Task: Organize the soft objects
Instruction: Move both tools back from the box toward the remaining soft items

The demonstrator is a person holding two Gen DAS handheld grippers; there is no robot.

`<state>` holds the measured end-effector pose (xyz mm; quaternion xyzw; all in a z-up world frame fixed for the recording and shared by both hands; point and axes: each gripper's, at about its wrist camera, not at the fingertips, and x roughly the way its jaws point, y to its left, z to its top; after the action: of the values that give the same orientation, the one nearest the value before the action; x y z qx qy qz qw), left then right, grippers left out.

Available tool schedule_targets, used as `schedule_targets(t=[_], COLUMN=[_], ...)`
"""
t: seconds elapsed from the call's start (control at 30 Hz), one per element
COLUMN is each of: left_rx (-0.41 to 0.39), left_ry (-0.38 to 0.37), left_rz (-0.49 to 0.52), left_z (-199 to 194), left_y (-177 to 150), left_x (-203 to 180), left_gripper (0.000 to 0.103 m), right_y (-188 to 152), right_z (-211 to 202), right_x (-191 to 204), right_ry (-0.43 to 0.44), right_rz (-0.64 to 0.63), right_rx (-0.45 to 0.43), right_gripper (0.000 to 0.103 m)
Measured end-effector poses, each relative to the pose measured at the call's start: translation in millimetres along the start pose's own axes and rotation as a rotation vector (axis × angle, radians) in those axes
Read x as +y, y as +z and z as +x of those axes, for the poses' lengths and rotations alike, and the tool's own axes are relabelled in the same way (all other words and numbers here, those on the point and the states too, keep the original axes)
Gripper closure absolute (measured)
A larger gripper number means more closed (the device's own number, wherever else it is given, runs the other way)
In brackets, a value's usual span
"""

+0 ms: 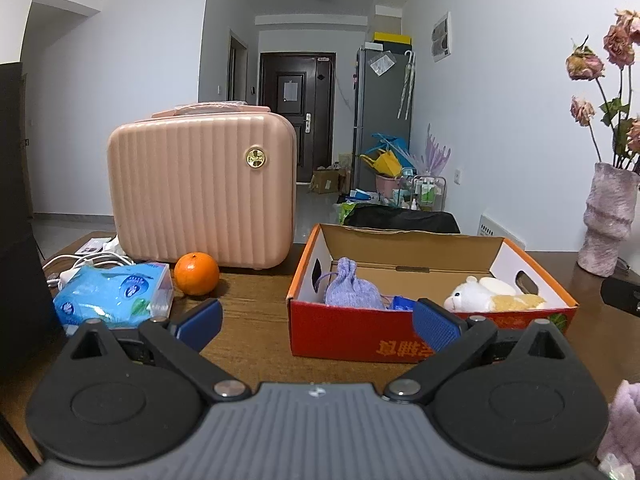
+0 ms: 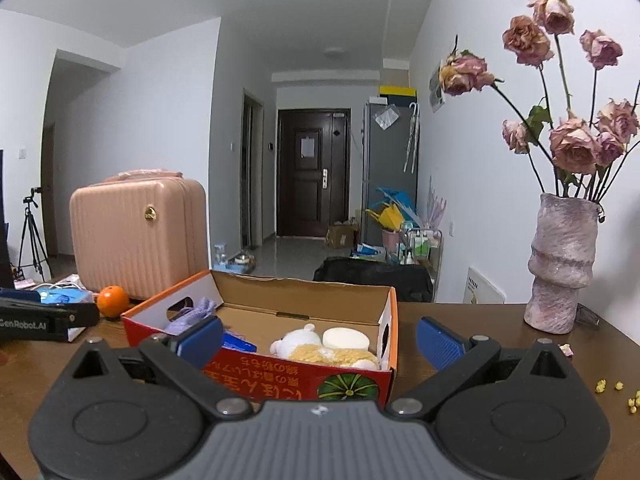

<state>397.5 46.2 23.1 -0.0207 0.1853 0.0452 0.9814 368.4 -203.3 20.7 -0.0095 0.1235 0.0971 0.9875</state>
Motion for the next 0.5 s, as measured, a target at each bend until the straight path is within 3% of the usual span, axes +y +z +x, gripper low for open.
schedule_targets(t=[0.5], left_rx=[-0.014], left_ry=[-0.012], left_rz=[0.032], left_z=[-54], left_y=[-30], left_x=[-9], left_gripper=[0.0], right_y=[-30], right_z=[-50], right_x=[17], right_ry=[0.022], right_rz=[-0.033], right_rx=[-0.013], right_gripper=[0.0])
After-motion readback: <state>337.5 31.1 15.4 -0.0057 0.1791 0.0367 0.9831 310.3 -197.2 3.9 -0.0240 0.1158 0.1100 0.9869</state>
